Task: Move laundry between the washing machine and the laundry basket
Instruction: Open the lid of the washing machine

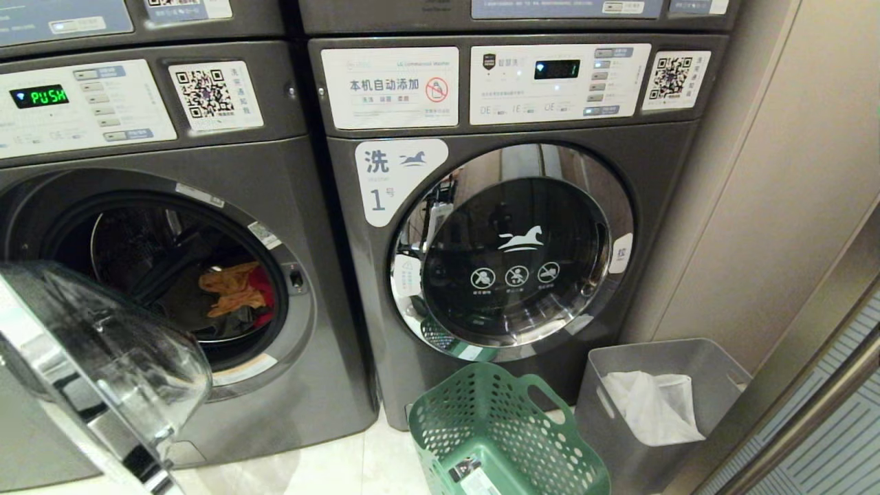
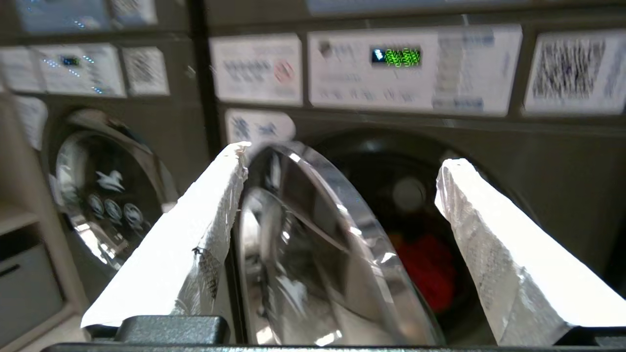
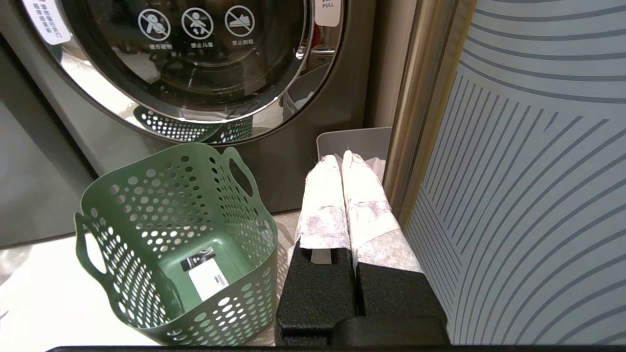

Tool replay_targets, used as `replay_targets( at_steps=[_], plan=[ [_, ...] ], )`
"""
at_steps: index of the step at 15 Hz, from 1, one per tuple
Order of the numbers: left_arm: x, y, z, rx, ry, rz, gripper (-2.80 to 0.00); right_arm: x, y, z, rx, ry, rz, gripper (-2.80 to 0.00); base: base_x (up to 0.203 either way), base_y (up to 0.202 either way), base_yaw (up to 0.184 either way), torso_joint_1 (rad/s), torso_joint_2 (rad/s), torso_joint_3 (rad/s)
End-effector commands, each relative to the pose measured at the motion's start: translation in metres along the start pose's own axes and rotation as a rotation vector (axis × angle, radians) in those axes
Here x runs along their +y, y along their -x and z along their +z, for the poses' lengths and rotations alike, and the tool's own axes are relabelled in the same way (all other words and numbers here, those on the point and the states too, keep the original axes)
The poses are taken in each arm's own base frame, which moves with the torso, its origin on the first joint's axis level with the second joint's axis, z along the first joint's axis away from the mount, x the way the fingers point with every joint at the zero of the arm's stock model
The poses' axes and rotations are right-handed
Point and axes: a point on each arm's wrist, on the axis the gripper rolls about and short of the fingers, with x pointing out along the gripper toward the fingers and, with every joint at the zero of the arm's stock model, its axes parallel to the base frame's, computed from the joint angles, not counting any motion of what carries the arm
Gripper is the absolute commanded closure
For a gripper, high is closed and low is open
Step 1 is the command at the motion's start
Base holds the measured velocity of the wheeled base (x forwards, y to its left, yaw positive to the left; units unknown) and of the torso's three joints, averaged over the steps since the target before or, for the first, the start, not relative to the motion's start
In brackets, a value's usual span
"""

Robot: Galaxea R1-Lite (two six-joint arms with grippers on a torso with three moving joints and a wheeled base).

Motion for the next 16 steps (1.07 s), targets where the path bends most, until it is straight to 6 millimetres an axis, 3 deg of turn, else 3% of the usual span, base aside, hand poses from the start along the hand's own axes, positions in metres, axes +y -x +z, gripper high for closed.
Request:
replay_targets(
  at_steps=[1, 4, 5, 8, 11, 16],
  plan=[
    [-0.026, -0.027, -0.021, 0.139, -0.019, -0.118, -2.80, 0.000, 0.000, 0.000, 0.001, 0.000, -0.001, 0.00, 0.000, 0.000, 0.000, 0.000, 0.00, 0.000],
    [-0.059, -0.057, -0.046, 0.259, -0.005, -0.197, -2.80, 0.000, 0.000, 0.000, 0.002, 0.000, -0.001, 0.00, 0.000, 0.000, 0.000, 0.000, 0.00, 0.000],
    [-0.073, -0.071, -0.052, 0.281, 0.021, -0.207, 0.00, 0.000, 0.000, 0.000, 0.001, 0.000, 0.000, 0.00, 0.000, 0.000, 0.000, 0.000, 0.00, 0.000],
    [-0.109, -0.120, -0.058, 0.279, 0.068, -0.176, 0.00, 0.000, 0.000, 0.000, 0.001, 0.000, -0.001, 0.00, 0.000, 0.000, 0.000, 0.000, 0.00, 0.000],
    [-0.121, -0.159, -0.081, 0.354, 0.021, 0.039, 0.00, 0.000, 0.000, 0.000, 0.001, 0.000, 0.000, 0.00, 0.000, 0.000, 0.000, 0.000, 0.00, 0.000],
    [-0.073, -0.180, -0.125, 0.497, -0.107, 0.450, 0.00, 0.000, 0.000, 0.000, 0.002, 0.000, 0.001, 0.00, 0.000, 0.000, 0.000, 0.000, 0.00, 0.000]
  ],
)
